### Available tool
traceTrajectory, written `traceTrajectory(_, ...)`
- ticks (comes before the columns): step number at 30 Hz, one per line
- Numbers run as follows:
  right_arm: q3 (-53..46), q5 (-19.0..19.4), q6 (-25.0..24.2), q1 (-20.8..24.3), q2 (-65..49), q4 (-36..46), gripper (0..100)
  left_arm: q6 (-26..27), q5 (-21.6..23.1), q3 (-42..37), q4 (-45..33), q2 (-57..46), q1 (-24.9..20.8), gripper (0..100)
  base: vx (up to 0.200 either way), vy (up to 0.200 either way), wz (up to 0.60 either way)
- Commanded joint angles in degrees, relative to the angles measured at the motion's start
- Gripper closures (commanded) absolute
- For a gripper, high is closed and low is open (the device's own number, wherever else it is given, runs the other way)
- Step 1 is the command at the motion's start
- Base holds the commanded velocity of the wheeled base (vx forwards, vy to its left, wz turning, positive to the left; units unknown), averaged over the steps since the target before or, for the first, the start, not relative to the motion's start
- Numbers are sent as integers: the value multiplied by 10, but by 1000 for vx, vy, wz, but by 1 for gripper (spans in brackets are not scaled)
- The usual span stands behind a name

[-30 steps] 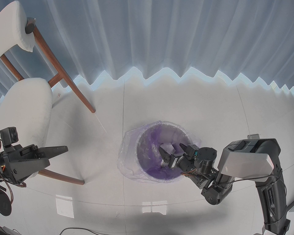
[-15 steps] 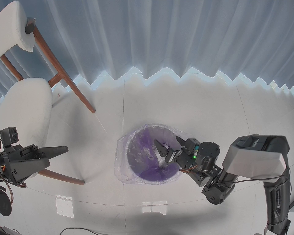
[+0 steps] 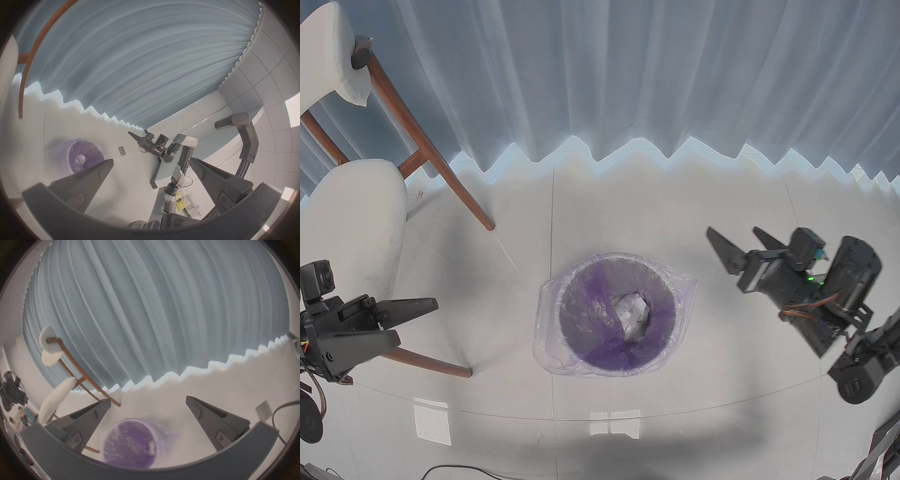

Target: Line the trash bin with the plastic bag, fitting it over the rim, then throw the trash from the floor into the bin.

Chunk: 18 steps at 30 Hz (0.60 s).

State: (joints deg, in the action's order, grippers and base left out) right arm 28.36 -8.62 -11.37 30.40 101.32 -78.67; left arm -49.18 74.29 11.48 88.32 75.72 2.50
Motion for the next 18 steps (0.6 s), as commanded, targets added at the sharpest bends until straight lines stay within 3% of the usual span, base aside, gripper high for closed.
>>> traceTrajectory(1, -254, -20, 133, -207, -505, 275, 0, 67, -2, 19, 1, -80, -2, 0, 0, 0, 0)
traceTrajectory(2, -254, -20, 133, -207, -505, 275, 0, 67, -2, 19, 1, -80, -2, 0, 0, 0, 0)
traceTrajectory(3, -284, -18, 132, -214, -600, 385, 0, 68, -2, 25, 0, -130, -3, 0, 0, 0, 0)
traceTrajectory(5, -284, -18, 123, -215, -692, 492, 0, 64, -2, 21, -7, -185, -6, 0, 0, 0, 0)
traceTrajectory(6, -284, -18, 121, -216, -699, 500, 0, 63, -2, 21, -8, -189, -6, 0, 0, 0, 0)
traceTrajectory(8, -270, -18, 99, -227, -837, 648, 0, 51, 3, 4, -21, -262, -10, 0, 0, 0, 0)
traceTrajectory(10, -283, -15, 111, -254, -930, 737, 0, 41, 10, -30, -39, -315, -9, 0, 0, 0, 0)
traceTrajectory(14, -283, 69, 111, -302, -1003, 788, 0, 36, 12, -102, -98, -428, -13, 0, 0, 0, 0)
traceTrajectory(16, -284, 84, 116, -305, -1013, 786, 0, 36, 12, -115, -123, -464, -15, 0, 0, 0, 0)
traceTrajectory(18, -284, 84, 115, -304, -1011, 787, 0, 32, 16, -112, -255, -590, -25, 0, 0, 0, 0)
